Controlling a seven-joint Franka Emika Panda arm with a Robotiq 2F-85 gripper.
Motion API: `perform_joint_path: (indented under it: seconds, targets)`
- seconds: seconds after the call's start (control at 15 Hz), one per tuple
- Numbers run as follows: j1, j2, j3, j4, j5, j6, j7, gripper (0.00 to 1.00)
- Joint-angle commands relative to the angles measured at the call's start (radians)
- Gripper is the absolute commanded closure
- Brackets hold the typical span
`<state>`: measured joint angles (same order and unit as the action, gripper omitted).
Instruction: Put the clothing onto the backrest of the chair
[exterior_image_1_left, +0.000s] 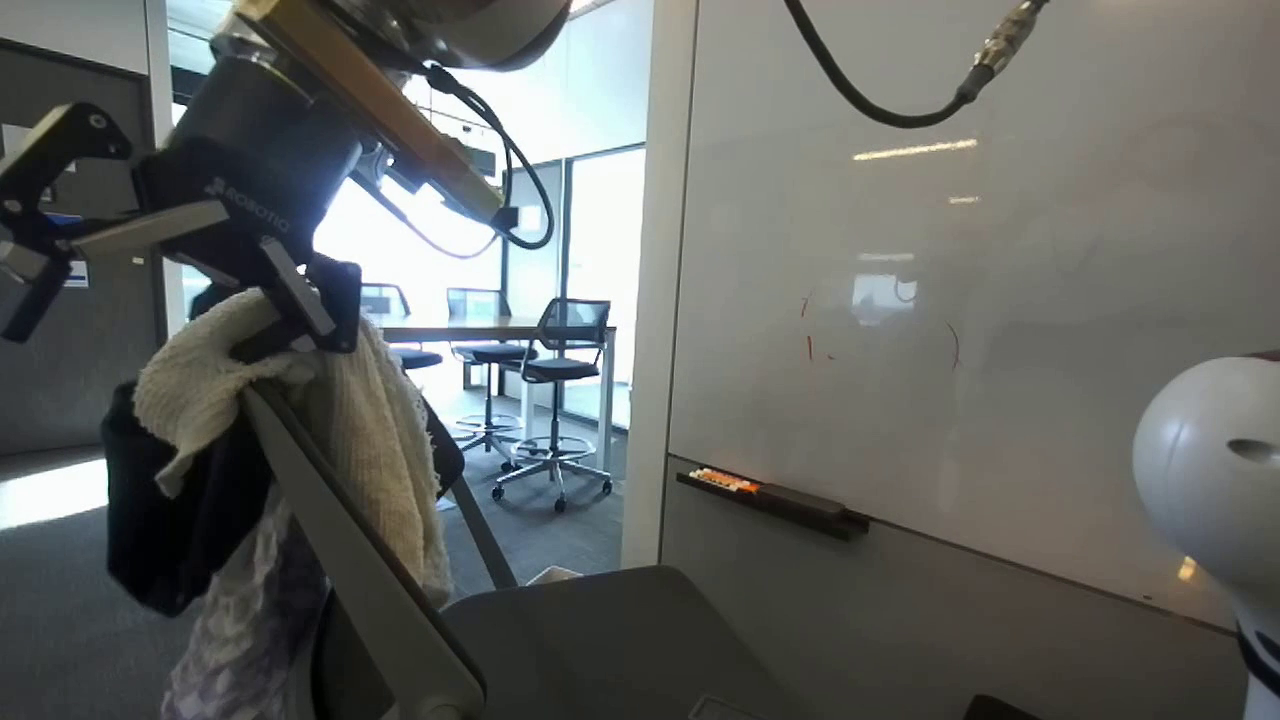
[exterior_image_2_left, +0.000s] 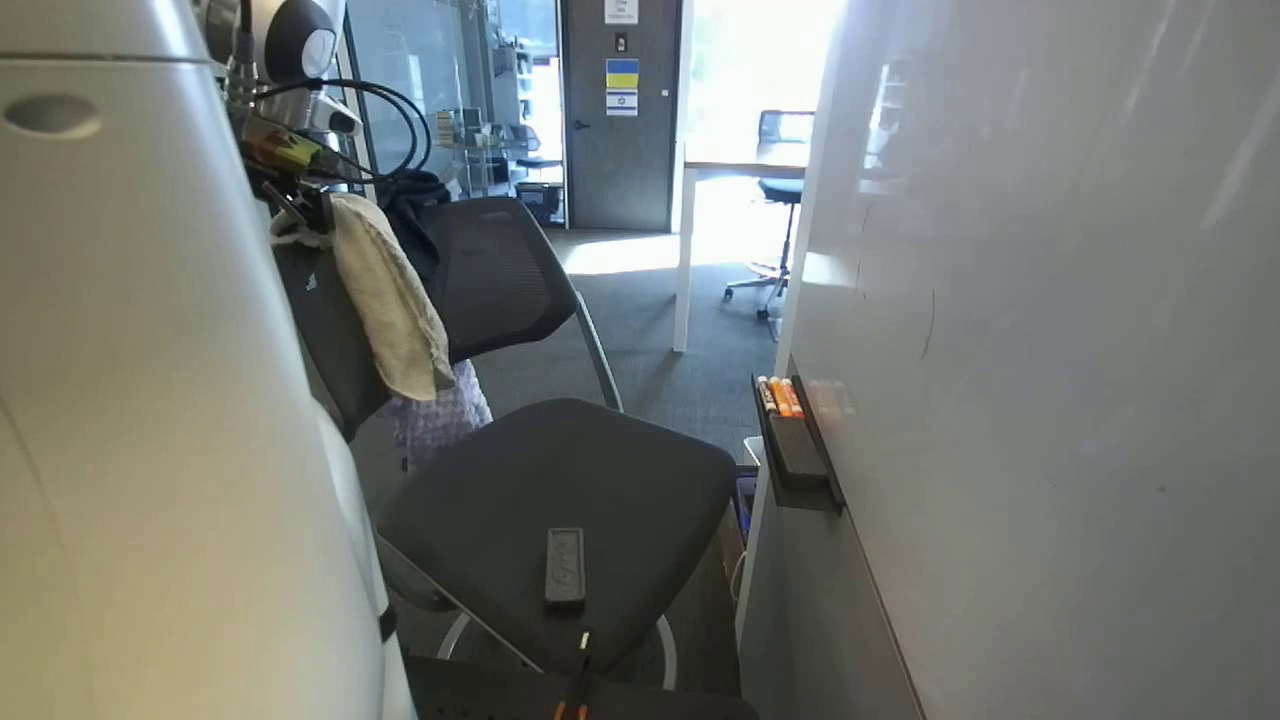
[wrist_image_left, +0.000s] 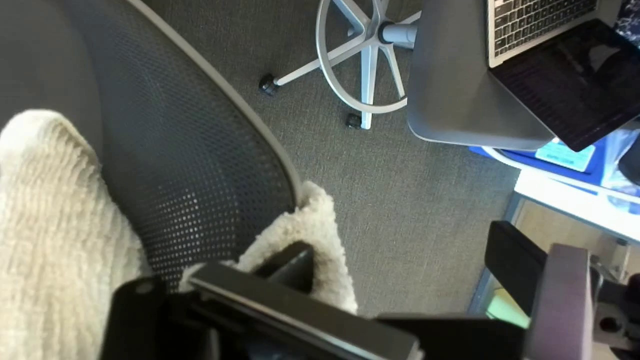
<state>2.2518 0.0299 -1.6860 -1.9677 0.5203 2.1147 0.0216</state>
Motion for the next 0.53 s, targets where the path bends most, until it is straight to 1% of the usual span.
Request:
perform_joint_path:
  seconds: [0.0, 0.13, 0.27, 0.47]
  targets:
    - [0.001, 0.033, -0.013, 0.094, 0.022, 0.004, 0.016, 0.00]
    - [-0.007, 0.043, -0.034, 0.142, 0.024, -0.005, 0.013, 0.00]
    - [-0.017, 0.086, -0.063, 0.170, 0.000, 0.003, 0.017, 0.00]
    - [-0.041, 0.156, -0.126, 0.168, -0.060, 0.006, 0.013, 0.00]
